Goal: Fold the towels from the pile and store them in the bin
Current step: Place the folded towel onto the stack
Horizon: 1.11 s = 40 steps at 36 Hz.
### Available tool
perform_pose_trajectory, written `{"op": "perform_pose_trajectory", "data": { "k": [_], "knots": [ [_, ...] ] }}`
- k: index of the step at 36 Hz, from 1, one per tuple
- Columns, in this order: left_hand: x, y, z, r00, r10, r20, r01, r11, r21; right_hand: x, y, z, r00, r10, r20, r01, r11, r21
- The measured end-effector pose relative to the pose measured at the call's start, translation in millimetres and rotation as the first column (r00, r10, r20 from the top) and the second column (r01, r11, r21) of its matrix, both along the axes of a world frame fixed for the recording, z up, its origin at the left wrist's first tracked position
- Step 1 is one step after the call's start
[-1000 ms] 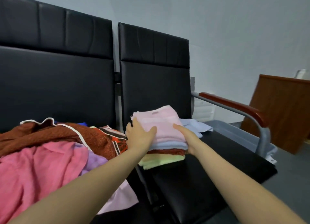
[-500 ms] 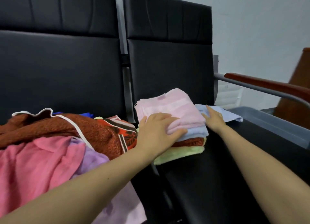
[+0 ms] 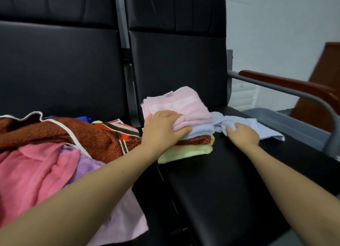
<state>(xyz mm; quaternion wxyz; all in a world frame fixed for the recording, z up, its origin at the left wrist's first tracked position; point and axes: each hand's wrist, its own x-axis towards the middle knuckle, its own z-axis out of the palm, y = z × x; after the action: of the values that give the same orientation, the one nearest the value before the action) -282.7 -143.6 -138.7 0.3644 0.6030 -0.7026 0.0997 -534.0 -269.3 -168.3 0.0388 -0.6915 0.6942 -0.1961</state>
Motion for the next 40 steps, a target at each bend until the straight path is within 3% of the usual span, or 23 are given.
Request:
{"op": "perform_pose_trajectory", "data": {
  "k": [5,7,10,13,15,17,20,23,25,29,30,32,34,37,40],
  "knots": [
    [0,-24,3,0.999,0.022,0.032,-0.022,0.999,0.024,-2,25,-9,0.997,-0.082,0.002,0.082,0.997,-0.006],
    [-1,-31,8,0.999,0.024,0.042,-0.026,0.998,0.061,-2,36,-9,0.977,-0.184,0.108,0.183,0.983,0.021],
    [-1,-36,17,0.998,0.059,0.025,-0.061,0.991,0.123,-9,53,4,0.888,-0.337,0.312,0.342,0.939,0.041],
    [-3,-36,20,0.998,0.057,0.014,-0.059,0.98,0.19,-23,60,22,0.797,-0.516,0.316,0.49,0.857,0.163],
    [-7,-30,23,0.999,0.037,-0.003,-0.035,0.98,0.195,-30,56,25,0.762,-0.508,0.402,0.459,0.861,0.22],
    [-12,-24,27,0.999,0.016,0.049,-0.027,0.976,0.217,-33,57,28,0.847,-0.457,0.272,0.399,0.884,0.244],
    [-22,-18,36,0.996,-0.071,0.055,0.057,0.975,0.214,-37,51,27,0.947,-0.211,0.243,0.205,0.977,0.05],
    [-35,-21,36,0.977,-0.203,0.06,0.192,0.971,0.144,-28,43,39,0.972,-0.119,0.204,0.154,0.974,-0.166],
    [-43,-26,30,0.965,-0.213,0.155,0.187,0.968,0.167,-16,31,46,0.974,0.003,0.227,0.025,0.992,-0.125],
    [-47,-42,16,0.94,-0.116,0.322,0.065,0.984,0.166,-3,18,30,0.981,0.165,0.106,-0.181,0.971,0.159],
    [-47,-45,14,0.944,-0.087,0.318,0.041,0.988,0.147,-4,17,24,0.984,0.16,0.073,-0.17,0.972,0.162],
    [-46,-53,12,0.952,-0.041,0.305,0.004,0.992,0.123,-6,16,17,0.984,0.097,0.151,-0.107,0.992,0.06],
    [-43,-59,10,0.951,-0.006,0.308,-0.028,0.994,0.106,-9,18,18,0.94,-0.061,0.336,0.056,0.998,0.026],
    [-38,-69,11,0.954,0.039,0.297,-0.074,0.991,0.107,-15,22,17,0.717,-0.258,0.648,0.336,0.942,0.004],
    [-39,-78,11,0.948,0.075,0.308,-0.121,0.984,0.132,-14,34,13,0.609,-0.296,0.736,0.455,0.89,-0.019]
  ]
}}
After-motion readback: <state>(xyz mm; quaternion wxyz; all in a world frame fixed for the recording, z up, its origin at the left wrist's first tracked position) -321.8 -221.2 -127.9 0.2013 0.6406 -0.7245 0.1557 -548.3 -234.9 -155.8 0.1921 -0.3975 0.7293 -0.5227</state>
